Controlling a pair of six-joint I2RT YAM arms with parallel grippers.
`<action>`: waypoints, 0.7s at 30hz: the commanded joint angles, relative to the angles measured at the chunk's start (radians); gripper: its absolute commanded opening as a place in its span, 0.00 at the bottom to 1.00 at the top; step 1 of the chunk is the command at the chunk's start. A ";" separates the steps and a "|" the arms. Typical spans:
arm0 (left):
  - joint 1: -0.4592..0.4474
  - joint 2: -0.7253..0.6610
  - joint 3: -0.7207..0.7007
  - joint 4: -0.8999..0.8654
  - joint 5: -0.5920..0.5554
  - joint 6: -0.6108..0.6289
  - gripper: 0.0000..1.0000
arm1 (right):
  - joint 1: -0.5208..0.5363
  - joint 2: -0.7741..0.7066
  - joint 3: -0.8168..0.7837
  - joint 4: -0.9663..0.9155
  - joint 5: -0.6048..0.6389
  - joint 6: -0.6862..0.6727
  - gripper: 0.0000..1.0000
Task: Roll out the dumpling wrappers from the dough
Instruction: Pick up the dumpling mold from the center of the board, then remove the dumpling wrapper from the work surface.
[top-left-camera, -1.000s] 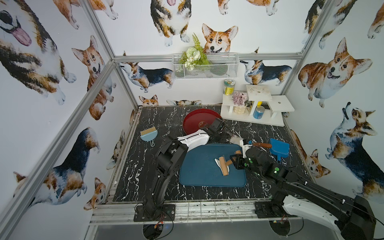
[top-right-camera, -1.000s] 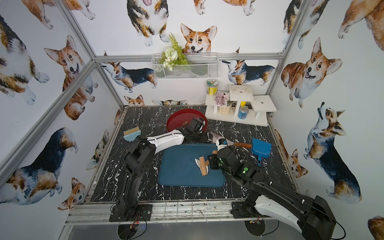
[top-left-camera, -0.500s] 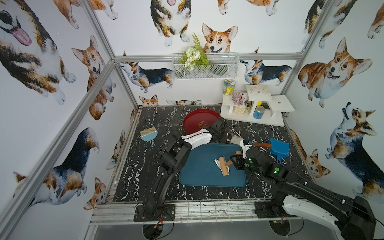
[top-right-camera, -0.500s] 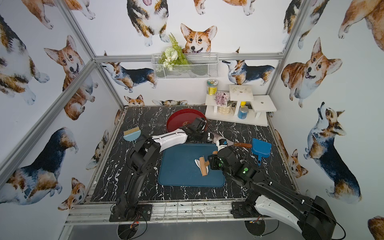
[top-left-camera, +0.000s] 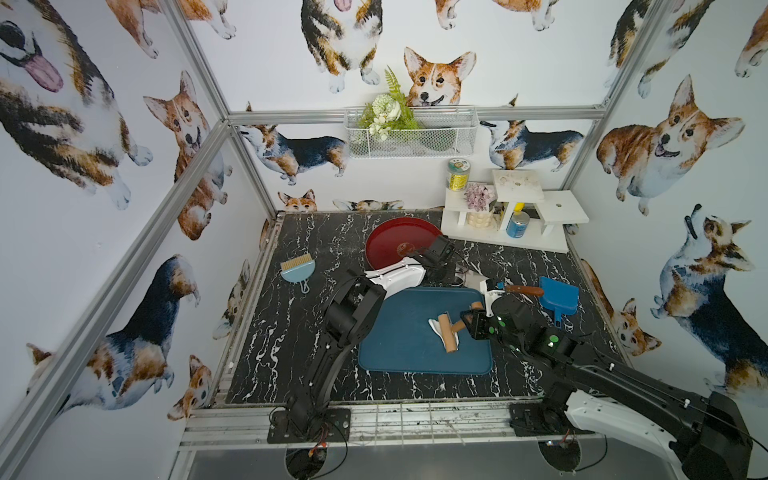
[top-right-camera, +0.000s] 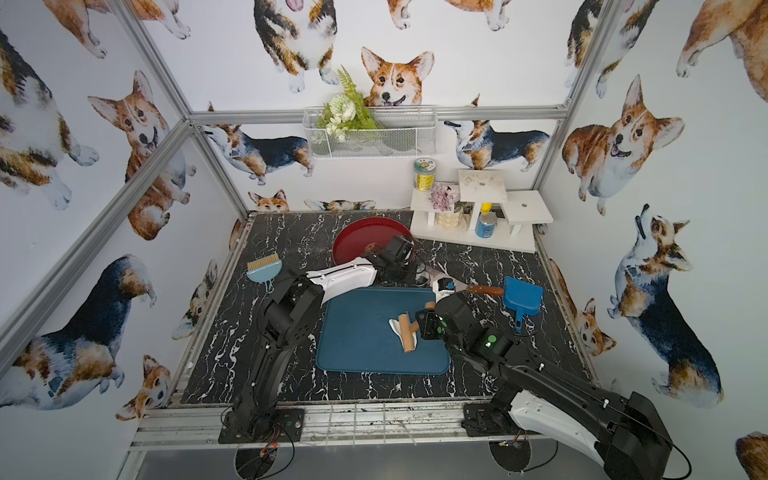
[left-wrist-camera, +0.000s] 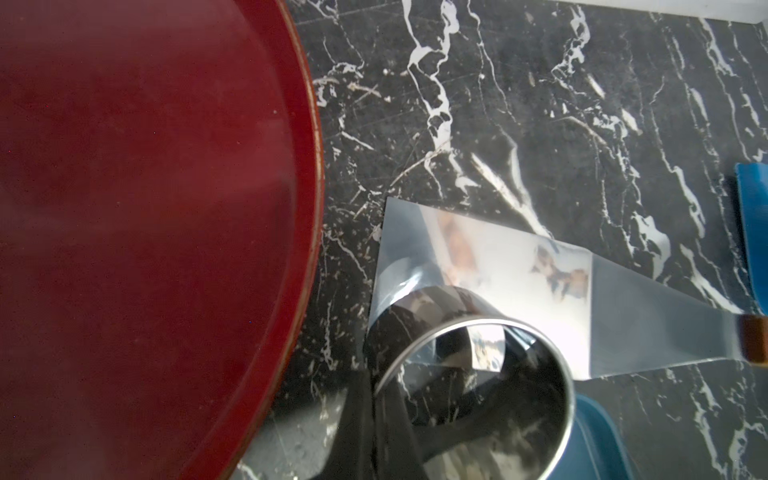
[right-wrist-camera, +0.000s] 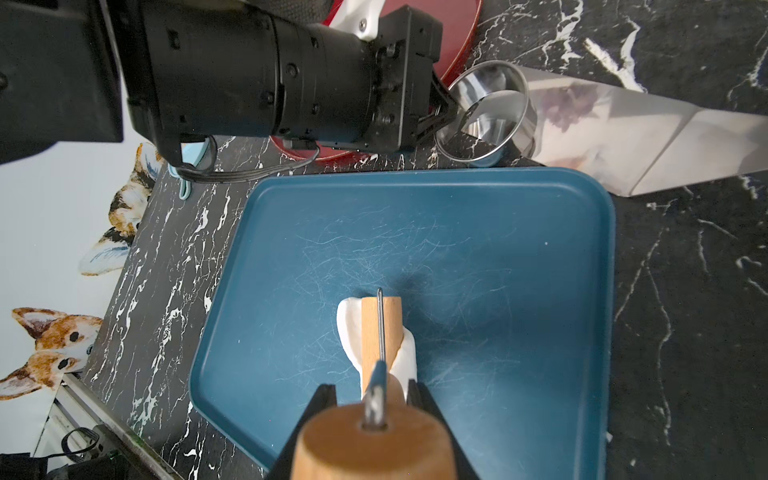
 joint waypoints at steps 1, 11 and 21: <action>0.002 -0.026 -0.015 0.012 -0.006 -0.016 0.00 | 0.000 -0.004 0.001 0.029 0.006 0.006 0.00; 0.007 -0.292 -0.173 0.063 -0.069 -0.018 0.00 | -0.005 0.007 0.022 0.056 0.017 0.016 0.00; 0.033 -0.752 -0.564 0.065 -0.163 -0.014 0.00 | 0.000 0.091 0.072 0.166 -0.072 0.061 0.00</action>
